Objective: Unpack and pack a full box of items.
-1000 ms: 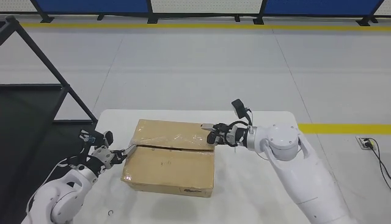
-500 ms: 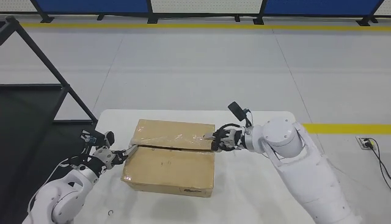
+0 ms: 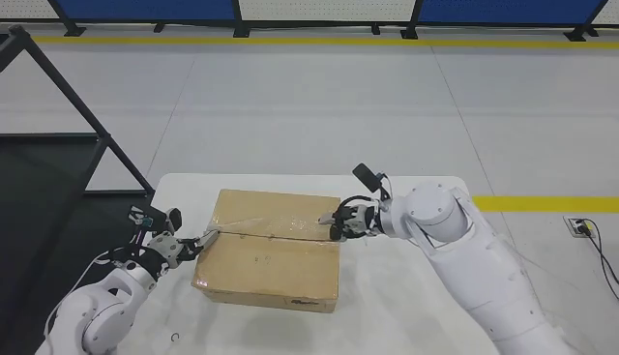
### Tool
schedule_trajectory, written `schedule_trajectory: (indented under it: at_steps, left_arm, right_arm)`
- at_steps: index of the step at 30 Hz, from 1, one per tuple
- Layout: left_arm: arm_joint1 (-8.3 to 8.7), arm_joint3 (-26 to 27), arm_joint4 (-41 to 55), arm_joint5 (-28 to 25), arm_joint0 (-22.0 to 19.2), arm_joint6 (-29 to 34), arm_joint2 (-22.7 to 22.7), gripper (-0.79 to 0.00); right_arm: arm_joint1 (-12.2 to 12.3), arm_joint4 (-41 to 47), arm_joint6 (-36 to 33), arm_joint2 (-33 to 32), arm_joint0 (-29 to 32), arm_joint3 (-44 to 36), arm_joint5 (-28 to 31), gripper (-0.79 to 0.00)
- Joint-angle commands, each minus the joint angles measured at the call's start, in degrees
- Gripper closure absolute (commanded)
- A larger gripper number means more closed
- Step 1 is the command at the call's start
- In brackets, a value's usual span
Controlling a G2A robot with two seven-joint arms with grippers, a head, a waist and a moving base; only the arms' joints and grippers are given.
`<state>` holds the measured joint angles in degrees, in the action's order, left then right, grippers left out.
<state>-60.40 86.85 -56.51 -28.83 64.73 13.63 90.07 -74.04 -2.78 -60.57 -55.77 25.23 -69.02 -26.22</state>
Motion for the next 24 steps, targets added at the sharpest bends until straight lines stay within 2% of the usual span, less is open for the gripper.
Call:
schedule_trajectory:
  at_steps: [1, 5, 6, 9, 10, 11, 13, 19, 24]
  left_arm:
    - [0.03, 0.0, 0.0, 0.0, 0.0, 0.0, 0.0, -0.785]
    - [0.09, -0.1, 0.2, 0.0, -0.1, -0.1, -0.1, -0.785]
    - [0.1, -0.1, 0.2, 0.0, -0.1, -0.1, -0.2, -0.785]
    - [0.13, -0.1, 0.3, 0.1, -0.2, -0.2, -0.3, -0.785]
    - [0.13, -0.2, 0.4, 0.1, -0.2, -0.2, -0.4, -0.785]
    - [0.14, -0.1, 0.3, 0.1, -0.2, -0.3, -0.4, -0.785]
    - [0.15, -0.1, 0.4, 0.2, -0.3, -0.4, -0.6, -0.785]
    - [0.22, 0.2, 0.8, 0.4, -0.1, -1.1, -0.4, -0.785]
    - [0.37, 2.1, 3.0, -0.3, 2.0, -2.9, 1.2, -0.785]
  right_arm:
    - [-0.1, -0.5, 0.2, 0.7, -0.5, 0.5, 0.6, -0.314]
    - [-0.2, -2.0, 3.2, 0.9, -1.1, -0.6, 4.6, -0.314]
    - [-0.1, -1.7, 4.6, 0.1, -0.7, -1.5, 6.8, -0.366]
    - [0.6, -2.0, 8.1, -2.8, 1.0, -4.7, 11.6, -0.363]
    - [0.9, -2.1, 8.4, -3.6, 2.0, -6.1, 13.8, -0.662]
    - [1.2, -2.3, 8.1, -4.5, 2.9, -7.5, 16.5, -0.785]
    - [1.8, -1.6, 8.8, -6.7, 4.7, -9.6, 19.4, -0.785]
    - [1.9, -1.1, 9.6, -7.6, 5.2, -10.2, 19.6, -0.785]
    - [1.9, -0.7, 9.9, -7.6, 5.4, -10.5, 20.2, -0.785]
